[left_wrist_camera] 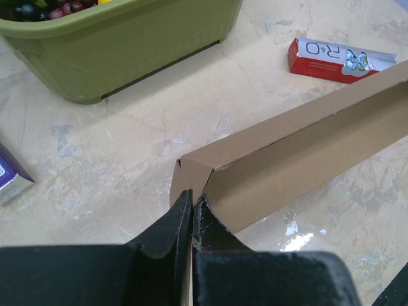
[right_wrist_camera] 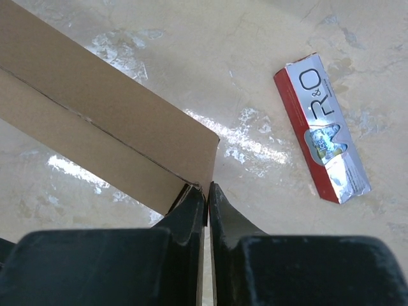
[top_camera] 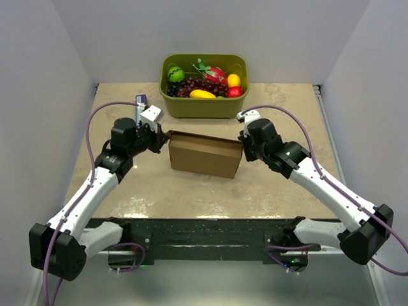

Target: Fold the paper box

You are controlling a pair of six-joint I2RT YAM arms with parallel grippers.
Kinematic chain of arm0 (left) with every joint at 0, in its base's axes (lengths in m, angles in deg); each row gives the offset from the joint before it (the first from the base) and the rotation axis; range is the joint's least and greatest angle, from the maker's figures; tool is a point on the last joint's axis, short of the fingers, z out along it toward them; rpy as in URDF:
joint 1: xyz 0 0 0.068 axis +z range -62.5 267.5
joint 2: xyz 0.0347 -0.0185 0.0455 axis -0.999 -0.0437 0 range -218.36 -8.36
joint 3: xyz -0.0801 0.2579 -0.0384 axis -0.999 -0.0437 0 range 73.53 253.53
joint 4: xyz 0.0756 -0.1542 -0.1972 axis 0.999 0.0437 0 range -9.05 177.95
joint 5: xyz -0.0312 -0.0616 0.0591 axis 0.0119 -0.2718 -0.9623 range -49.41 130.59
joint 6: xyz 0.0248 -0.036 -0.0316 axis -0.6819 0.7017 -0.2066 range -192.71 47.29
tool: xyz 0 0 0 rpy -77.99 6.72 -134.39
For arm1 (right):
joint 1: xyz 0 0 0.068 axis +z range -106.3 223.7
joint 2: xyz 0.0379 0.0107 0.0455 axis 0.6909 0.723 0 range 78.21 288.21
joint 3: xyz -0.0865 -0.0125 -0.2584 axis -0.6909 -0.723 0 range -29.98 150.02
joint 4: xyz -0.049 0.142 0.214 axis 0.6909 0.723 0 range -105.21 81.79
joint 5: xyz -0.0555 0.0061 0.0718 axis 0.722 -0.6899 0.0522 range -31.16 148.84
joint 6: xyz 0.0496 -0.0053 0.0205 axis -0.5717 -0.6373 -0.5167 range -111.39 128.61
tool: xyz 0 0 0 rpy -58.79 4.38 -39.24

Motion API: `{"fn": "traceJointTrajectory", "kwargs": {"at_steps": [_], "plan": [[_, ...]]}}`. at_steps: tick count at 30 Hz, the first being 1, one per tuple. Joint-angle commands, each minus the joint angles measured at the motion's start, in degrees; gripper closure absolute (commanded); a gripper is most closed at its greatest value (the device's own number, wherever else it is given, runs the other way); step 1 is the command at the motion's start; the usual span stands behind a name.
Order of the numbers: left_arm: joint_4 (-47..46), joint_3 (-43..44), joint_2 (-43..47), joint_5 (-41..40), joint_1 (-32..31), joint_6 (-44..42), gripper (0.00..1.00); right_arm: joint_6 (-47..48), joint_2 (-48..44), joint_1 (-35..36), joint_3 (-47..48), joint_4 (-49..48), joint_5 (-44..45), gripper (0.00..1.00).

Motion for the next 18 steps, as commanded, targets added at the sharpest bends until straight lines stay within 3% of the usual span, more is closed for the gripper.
{"fn": "traceJointTrajectory", "kwargs": {"at_steps": [1,3,4,7,13,18], "plan": [[2.29,5.61,-1.93,0.6,0.38,1.83,1.0,-0.25,0.74,0.22,3.02,-0.3,0.0,0.83],[3.16,5.79,-2.54,0.07,0.38,1.04,1.0,-0.6,0.48,0.3,3.55,-0.56,-0.17,0.71],[3.43,5.79,-2.72,-0.1,0.38,0.69,1.0,-0.69,-0.22,0.22,4.08,-0.65,-0.18,0.54],[3.87,5.62,-2.99,-0.46,0.38,-0.28,1.0,-1.13,-2.94,0.22,4.7,-2.05,-0.35,0.38],[4.31,5.7,-3.78,-0.11,0.38,-0.9,1.0,-3.67,-9.97,0.65,2.6,-11.19,-5.62,0.44],[4.92,6.23,-4.13,-0.37,0.38,-0.81,1.0,-4.98,-13.06,1.18,-0.13,-20.93,-18.7,0.57]]}}
